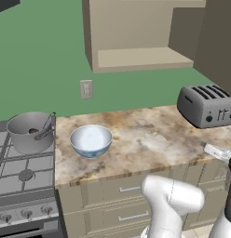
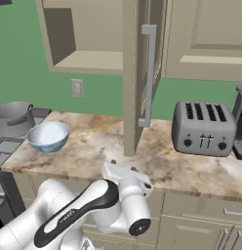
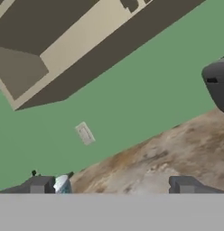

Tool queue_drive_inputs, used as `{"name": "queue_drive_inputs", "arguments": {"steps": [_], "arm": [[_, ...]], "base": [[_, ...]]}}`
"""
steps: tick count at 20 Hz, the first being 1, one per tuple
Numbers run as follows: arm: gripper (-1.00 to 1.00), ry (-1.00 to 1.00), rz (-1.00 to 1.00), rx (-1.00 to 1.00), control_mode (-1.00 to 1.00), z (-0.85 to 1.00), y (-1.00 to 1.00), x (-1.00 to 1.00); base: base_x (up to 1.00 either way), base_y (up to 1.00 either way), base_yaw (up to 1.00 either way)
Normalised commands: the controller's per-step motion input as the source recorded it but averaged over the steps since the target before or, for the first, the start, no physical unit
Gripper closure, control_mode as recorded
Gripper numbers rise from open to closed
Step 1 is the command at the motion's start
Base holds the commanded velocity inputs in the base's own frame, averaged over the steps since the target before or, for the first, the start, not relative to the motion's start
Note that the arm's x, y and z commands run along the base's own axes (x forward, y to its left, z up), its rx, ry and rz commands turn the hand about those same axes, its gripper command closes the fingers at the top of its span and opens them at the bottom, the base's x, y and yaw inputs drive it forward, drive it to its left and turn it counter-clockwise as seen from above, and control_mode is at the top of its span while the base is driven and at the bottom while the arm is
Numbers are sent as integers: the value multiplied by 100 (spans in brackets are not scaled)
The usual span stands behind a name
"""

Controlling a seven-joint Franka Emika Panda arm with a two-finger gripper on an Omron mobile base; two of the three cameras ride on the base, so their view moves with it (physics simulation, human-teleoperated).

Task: Open the cabinet and move the ladle to the pot. Then close the cabinet.

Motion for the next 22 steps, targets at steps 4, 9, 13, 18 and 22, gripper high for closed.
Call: {"name": "queue_drive_inputs", "arguments": {"steps": [4, 9, 13, 18, 22], "arm": [[-100, 4, 6, 23, -100, 16, -48, -23], [-100, 10, 8, 23, -100, 9, -51, -26], [-100, 8, 5, 26, -100, 0, -52, -25], [-100, 2, 0, 25, -100, 4, -35, -29], [-100, 4, 0, 29, -100, 15, -32, -26]], "base": [[0, 0, 0], [0, 0, 0], [0, 0, 0], [0, 0, 0], [0, 0, 0]]}}
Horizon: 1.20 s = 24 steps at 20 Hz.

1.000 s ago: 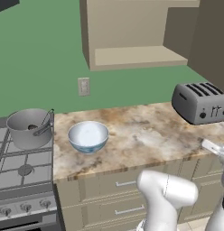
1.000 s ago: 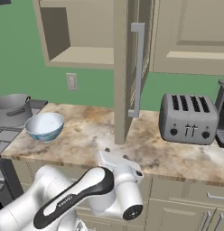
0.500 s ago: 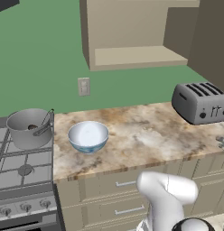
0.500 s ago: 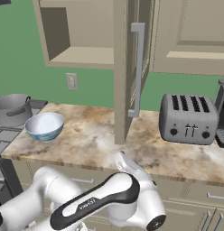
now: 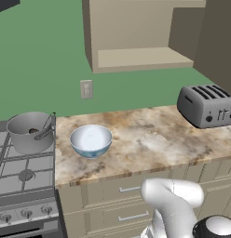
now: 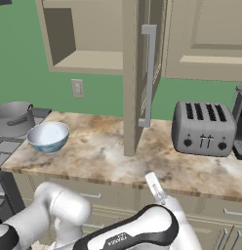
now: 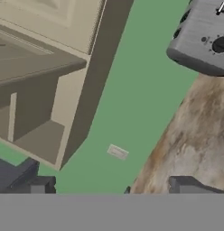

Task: Open the cabinet and move the ladle to the pot. Then close the cabinet.

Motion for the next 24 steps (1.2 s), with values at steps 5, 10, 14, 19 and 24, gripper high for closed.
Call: {"name": "queue_drive_inputs", "arguments": {"steps": [5, 10, 14, 19, 24], "arm": [[-100, 5, 2, 32, -100, 21, -28, -10], [-100, 5, 0, 28, -100, 37, -9, 0], [-100, 10, 3, 16, -100, 45, 0, 0], [-100, 14, 6, 8, -100, 33, 0, 0], [-100, 18, 5, 5, -100, 19, 0, 0]], "base": [[0, 0, 0], [0, 0, 0], [0, 0, 0], [0, 0, 0], [0, 0, 0]]}}
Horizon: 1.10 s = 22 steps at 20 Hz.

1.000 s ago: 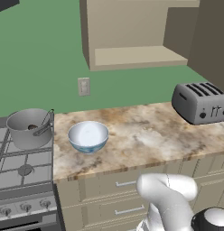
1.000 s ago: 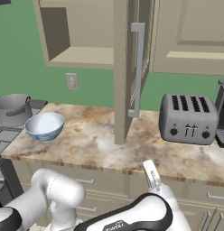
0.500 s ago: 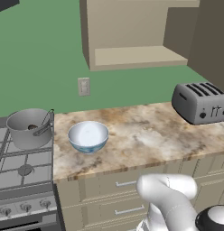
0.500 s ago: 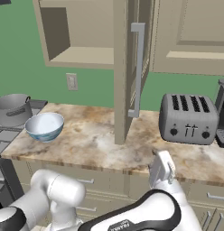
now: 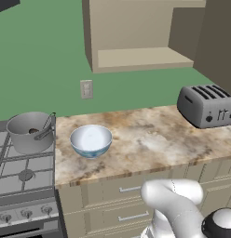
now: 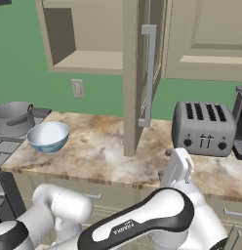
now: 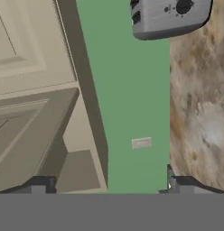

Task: Open the cabinet and move the ladle to the pot. Then close the cabinet.

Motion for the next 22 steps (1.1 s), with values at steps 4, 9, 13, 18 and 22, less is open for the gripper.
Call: {"name": "queue_drive_inputs", "arguments": {"steps": [4, 9, 13, 18, 22], "arm": [[-100, 15, 6, 7, -100, 24, 0, 0], [-100, 8, 4, 14, -100, 30, 0, 3], [-100, 8, 4, 15, -100, 19, 0, 14], [-100, 2, 8, 17, -100, 13, 0, 20], [-100, 0, 11, 16, -100, 16, 0, 13]], "base": [[0, 0, 0], [0, 0, 0], [0, 0, 0], [0, 0, 0], [0, 0, 0]]}}
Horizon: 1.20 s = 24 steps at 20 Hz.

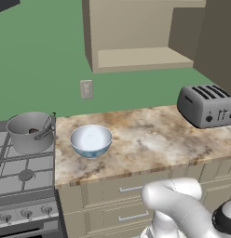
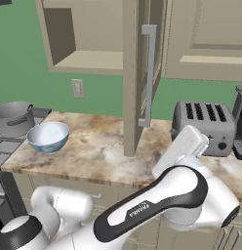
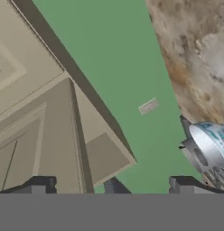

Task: Open the cabinet and move the ladle to the pot. Then close the cabinet.

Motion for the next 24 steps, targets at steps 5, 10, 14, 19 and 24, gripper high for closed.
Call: {"name": "queue_drive_inputs", "arguments": {"steps": [5, 10, 14, 19, 24], "arm": [[-100, 0, 12, 14, -100, 17, 0, 8], [-100, 0, 12, 11, -100, 22, 0, 0], [-100, 0, 12, 8, -100, 20, 0, 0], [-100, 0, 14, 9, -100, 17, 0, 0], [-100, -1, 13, 7, -100, 16, 7, -4]], "base": [[0, 0, 0], [0, 0, 0], [0, 0, 0], [0, 0, 0], [0, 0, 0]]}}
